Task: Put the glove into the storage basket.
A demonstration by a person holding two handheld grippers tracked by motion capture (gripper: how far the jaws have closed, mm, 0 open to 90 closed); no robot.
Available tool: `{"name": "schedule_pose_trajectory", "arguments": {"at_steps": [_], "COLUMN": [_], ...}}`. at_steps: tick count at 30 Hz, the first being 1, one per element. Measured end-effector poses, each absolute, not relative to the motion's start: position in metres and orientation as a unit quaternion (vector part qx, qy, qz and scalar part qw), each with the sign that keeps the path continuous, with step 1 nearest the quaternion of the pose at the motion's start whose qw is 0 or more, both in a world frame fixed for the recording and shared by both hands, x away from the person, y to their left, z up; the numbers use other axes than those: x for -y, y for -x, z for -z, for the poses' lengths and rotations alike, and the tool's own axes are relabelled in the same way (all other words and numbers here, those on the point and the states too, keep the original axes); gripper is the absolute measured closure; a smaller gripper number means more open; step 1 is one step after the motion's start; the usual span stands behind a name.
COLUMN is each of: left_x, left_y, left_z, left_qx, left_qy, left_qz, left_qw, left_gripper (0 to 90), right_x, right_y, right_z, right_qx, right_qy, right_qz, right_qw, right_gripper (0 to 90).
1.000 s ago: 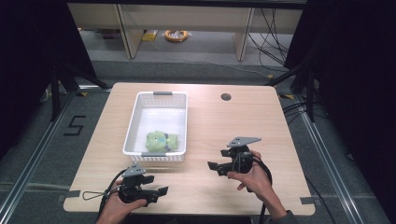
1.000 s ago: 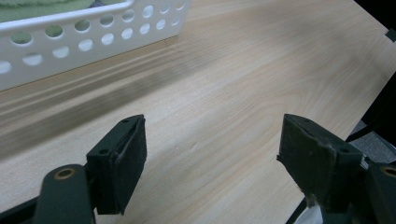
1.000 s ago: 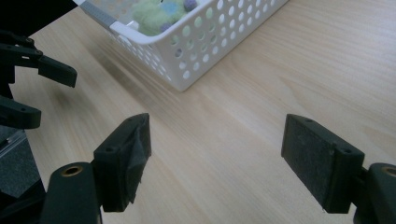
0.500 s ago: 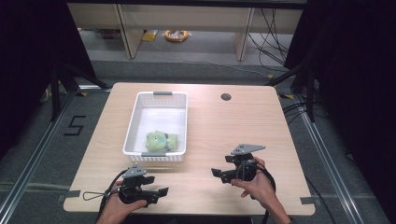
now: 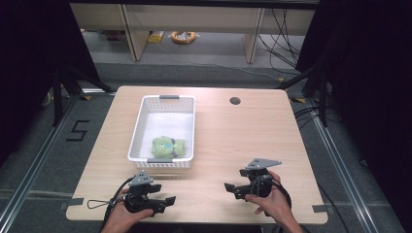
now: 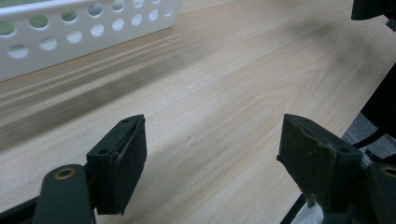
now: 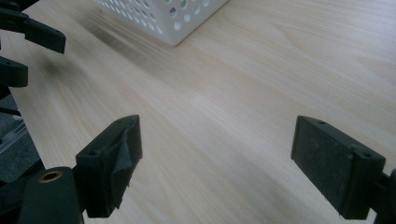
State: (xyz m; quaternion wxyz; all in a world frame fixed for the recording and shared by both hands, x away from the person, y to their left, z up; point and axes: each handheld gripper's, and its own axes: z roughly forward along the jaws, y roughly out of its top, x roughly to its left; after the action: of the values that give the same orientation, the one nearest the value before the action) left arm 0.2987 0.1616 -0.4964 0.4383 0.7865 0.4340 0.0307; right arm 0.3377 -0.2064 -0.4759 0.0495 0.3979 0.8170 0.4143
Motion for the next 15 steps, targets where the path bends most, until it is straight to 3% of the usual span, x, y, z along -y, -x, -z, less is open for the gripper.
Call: {"name": "schedule_pose_trajectory", "arguments": {"at_steps": [15], "left_x": [-0.160], "left_y": [-0.297], "left_z": [0.497], "left_qx": [-0.432], "left_qy": [-0.789], "left_qz": [-0.037], "left_qw": [0.435], "left_gripper": [22.8], "right_x": [0.219], "right_y": [-0.319], "right_z": [0.488], "right_qx": [-0.817], "right_qy": [-0.411], "right_qz": [-0.398], "right_qw": [0.066], "right_gripper": [16.5]}}
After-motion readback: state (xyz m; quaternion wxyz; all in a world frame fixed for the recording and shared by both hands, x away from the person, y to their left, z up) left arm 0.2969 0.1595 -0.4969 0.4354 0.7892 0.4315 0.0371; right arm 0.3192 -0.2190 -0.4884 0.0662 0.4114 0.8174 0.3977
